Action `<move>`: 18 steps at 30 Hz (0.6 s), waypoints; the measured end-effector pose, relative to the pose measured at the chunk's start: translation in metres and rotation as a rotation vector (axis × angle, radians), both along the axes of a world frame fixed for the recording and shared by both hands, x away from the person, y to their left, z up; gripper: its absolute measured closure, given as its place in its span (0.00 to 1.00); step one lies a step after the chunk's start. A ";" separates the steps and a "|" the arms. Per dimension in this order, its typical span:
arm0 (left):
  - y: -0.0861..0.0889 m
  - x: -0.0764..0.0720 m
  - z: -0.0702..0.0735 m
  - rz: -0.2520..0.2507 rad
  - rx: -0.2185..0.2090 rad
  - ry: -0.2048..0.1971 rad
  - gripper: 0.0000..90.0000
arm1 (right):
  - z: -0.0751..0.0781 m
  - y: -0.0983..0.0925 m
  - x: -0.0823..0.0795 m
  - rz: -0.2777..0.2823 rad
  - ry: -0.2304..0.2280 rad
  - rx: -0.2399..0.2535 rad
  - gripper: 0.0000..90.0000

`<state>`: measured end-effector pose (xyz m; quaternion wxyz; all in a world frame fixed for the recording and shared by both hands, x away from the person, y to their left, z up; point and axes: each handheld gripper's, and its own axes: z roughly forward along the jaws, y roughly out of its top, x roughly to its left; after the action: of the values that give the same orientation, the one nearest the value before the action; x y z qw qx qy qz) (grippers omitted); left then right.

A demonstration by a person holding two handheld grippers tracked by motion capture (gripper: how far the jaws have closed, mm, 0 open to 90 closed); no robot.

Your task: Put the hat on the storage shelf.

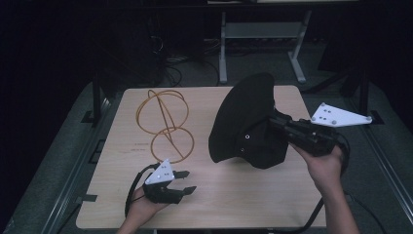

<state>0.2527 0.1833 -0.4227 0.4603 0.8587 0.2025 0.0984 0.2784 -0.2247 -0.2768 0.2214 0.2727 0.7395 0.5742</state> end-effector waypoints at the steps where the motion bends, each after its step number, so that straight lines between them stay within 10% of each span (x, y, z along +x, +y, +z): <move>1: 0.000 0.000 -0.001 0.003 -0.005 0.000 0.49 | 0.002 0.002 0.001 0.003 -0.006 0.002 0.98; 18: 0.005 0.002 -0.004 0.011 -0.023 0.001 0.47 | 0.029 0.041 0.025 0.069 -0.020 0.025 0.98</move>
<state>0.2545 0.1887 -0.4264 0.4694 0.8524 0.2083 0.0983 0.3031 -0.1840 -0.2473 0.2054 0.2441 0.7390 0.5934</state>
